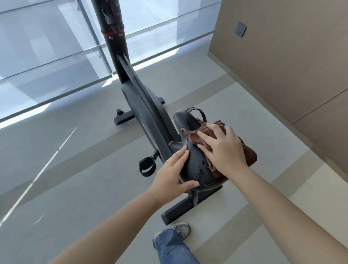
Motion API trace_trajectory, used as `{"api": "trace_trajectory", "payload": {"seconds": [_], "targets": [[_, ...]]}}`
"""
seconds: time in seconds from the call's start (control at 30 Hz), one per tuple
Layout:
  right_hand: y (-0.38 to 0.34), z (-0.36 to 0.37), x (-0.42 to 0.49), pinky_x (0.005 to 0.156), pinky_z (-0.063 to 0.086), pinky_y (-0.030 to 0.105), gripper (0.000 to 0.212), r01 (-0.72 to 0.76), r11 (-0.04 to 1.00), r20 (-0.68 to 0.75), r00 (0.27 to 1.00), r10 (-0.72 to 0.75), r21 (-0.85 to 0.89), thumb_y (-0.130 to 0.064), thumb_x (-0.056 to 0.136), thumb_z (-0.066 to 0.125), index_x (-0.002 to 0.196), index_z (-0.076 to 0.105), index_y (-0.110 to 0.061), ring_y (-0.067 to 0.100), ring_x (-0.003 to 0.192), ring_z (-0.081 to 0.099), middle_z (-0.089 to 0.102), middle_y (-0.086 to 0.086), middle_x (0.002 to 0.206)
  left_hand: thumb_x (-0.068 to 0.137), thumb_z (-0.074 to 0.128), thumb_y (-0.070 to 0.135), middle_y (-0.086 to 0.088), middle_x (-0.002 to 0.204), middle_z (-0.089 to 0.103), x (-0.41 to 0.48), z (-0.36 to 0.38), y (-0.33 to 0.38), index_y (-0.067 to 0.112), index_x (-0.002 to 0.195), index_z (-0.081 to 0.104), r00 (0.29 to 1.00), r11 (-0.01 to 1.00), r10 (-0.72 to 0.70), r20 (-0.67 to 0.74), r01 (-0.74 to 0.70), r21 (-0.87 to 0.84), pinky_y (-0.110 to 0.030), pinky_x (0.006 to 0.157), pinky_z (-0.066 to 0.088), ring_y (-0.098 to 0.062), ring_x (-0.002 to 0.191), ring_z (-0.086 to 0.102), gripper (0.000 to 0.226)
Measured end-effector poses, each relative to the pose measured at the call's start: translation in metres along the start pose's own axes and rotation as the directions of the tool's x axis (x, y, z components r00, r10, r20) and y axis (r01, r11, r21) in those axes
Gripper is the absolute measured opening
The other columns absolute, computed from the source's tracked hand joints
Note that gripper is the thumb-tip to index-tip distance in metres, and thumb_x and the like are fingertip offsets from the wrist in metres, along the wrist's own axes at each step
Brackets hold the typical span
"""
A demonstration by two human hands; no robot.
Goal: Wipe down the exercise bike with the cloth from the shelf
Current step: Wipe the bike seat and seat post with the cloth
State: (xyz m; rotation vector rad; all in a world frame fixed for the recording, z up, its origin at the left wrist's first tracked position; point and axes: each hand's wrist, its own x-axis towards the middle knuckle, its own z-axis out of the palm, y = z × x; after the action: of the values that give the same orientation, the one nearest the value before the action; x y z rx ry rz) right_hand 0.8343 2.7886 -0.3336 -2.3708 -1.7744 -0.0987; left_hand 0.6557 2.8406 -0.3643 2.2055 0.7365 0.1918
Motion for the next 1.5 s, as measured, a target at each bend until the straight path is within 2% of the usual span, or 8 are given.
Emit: {"api": "trace_trajectory", "payload": {"seconds": [0.2, 0.43, 0.57, 0.77, 1.03, 1.23, 1.33, 1.5], "targets": [[-0.015, 0.015, 0.073, 0.086, 0.043, 0.045, 0.045, 0.011, 1.000, 0.142, 0.990, -0.008, -0.019, -0.045, 0.093, 0.043, 0.136, 0.040, -0.035, 0.036, 0.114, 0.040, 0.038, 0.004, 0.142, 0.077, 0.068, 0.044, 0.011, 0.152, 0.017, -0.002, 0.005, -0.002, 0.021, 0.145, 0.020, 0.999, 0.999, -0.026, -0.035, 0.025, -0.039, -0.022, 0.110, 0.019, -0.007, 0.136, 0.018, 0.086], [-0.007, -0.005, -0.018, 0.066, 0.051, 0.044, 0.036, -0.002, 0.999, 0.005, 1.000, 0.003, -0.040, -0.034, 0.081, 0.066, 0.115, 0.064, -0.022, 0.040, 0.092, 0.052, 0.056, 0.011, 0.125, 0.079, 0.069, 0.034, 0.013, 0.143, 0.032, -0.017, 0.010, -0.002, 0.017, 0.140, 0.034, 0.990, 0.995, -0.035, -0.138, 0.021, -0.102, -0.009, 0.101, 0.021, 0.003, 0.125, 0.029, 0.073], [-0.016, -0.006, -0.045, 0.064, 0.052, 0.044, 0.033, -0.013, 0.998, -0.060, 0.998, 0.009, -0.059, -0.027, 0.077, 0.072, 0.108, 0.068, -0.018, 0.041, 0.087, 0.056, 0.062, 0.014, 0.117, 0.079, 0.070, 0.032, 0.007, 0.141, 0.040, -0.030, 0.011, -0.008, 0.016, 0.137, 0.040, 0.982, 1.000, -0.019, -0.186, 0.014, -0.025, -0.017, 0.103, 0.026, -0.008, 0.127, 0.038, 0.067], [-0.042, 0.001, 0.010, 0.089, 0.043, 0.048, 0.039, 0.065, 0.992, 0.151, 0.987, -0.049, -0.104, -0.039, 0.093, 0.046, 0.129, 0.051, -0.025, 0.038, 0.114, 0.040, 0.039, 0.008, 0.142, 0.082, 0.066, 0.034, 0.002, 0.133, 0.049, -0.043, 0.009, -0.006, 0.014, 0.130, 0.049, 0.976, 0.998, -0.011, -0.216, 0.024, 0.057, -0.022, 0.099, 0.033, -0.014, 0.120, 0.046, 0.055], [-0.048, -0.005, -0.067, 0.070, 0.053, 0.046, 0.036, 0.049, 0.993, -0.028, 0.998, -0.053, -0.109, -0.032, 0.079, 0.069, 0.112, 0.066, -0.018, 0.040, 0.093, 0.057, 0.060, 0.015, 0.121, 0.081, 0.068, 0.028, -0.008, 0.120, 0.058, -0.074, -0.001, -0.007, 0.007, 0.119, 0.057, 0.968, 0.988, 0.043, -0.249, -0.004, 0.156, -0.038, 0.095, 0.045, -0.024, 0.111, 0.054, 0.045], [-0.096, 0.003, -0.015, 0.086, 0.043, 0.044, 0.033, 0.194, 0.917, 0.217, 0.968, -0.122, -0.348, -0.033, 0.095, 0.041, 0.120, 0.057, -0.017, 0.037, 0.111, 0.043, 0.048, 0.010, 0.131, 0.081, 0.069, 0.027, -0.009, 0.120, 0.058, -0.093, -0.011, -0.007, 0.006, 0.117, 0.058, 0.952, 0.983, 0.008, -0.305, 0.048, 0.176, -0.041, 0.092, 0.048, -0.026, 0.110, 0.055, 0.043], [-0.099, 0.007, -0.019, 0.087, 0.043, 0.044, 0.029, 0.224, 0.897, 0.253, 0.958, -0.132, -0.380, -0.029, 0.093, 0.046, 0.117, 0.058, -0.017, 0.036, 0.114, 0.042, 0.047, 0.008, 0.132, 0.079, 0.071, 0.024, -0.011, 0.117, 0.060, -0.098, -0.017, -0.005, 0.006, 0.115, 0.060, 0.942, 0.982, -0.003, -0.334, 0.066, 0.176, -0.040, 0.088, 0.049, -0.027, 0.106, 0.057, 0.042], [-0.074, 0.001, -0.078, 0.072, 0.055, 0.041, 0.044, 0.150, 0.925, 0.060, 0.989, -0.138, -0.350, -0.029, 0.074, 0.073, 0.116, 0.063, -0.024, 0.037, 0.100, 0.060, 0.060, 0.009, 0.127, 0.081, 0.069, 0.027, -0.009, 0.121, 0.057, -0.102, -0.021, -0.001, 0.006, 0.118, 0.058, 0.946, 0.982, -0.007, -0.325, 0.068, 0.176, -0.041, 0.090, 0.049, -0.025, 0.110, 0.054, 0.043]]}}
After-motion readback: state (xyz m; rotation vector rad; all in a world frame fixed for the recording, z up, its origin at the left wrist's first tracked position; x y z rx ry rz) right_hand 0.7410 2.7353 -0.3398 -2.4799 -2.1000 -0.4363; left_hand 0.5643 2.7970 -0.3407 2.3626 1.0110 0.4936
